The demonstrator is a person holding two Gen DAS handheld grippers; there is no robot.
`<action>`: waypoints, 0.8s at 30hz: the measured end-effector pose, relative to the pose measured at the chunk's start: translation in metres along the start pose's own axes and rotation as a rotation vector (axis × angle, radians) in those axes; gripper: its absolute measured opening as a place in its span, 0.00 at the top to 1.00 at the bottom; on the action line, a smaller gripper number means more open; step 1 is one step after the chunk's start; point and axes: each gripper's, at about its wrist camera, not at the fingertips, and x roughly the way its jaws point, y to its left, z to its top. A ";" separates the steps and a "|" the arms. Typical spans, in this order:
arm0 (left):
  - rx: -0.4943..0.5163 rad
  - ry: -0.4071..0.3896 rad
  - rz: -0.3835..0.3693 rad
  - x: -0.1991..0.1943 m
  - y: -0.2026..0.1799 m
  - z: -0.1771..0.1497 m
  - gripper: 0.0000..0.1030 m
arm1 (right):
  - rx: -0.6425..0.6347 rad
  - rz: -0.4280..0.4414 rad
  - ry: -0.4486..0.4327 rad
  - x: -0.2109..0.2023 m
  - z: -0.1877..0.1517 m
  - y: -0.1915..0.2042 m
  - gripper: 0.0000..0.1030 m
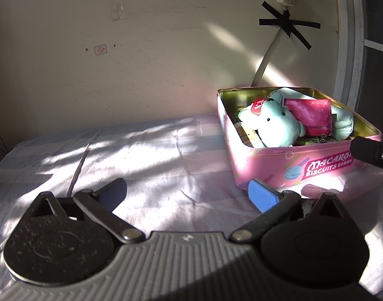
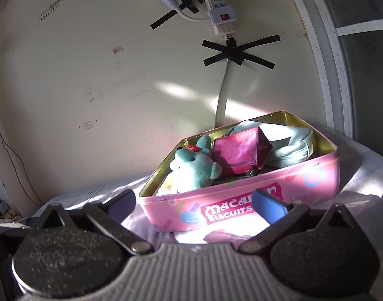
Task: Organize objects
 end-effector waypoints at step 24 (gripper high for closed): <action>-0.019 -0.032 0.036 -0.006 0.000 0.002 0.00 | 0.012 0.000 0.014 0.003 -0.002 -0.002 0.01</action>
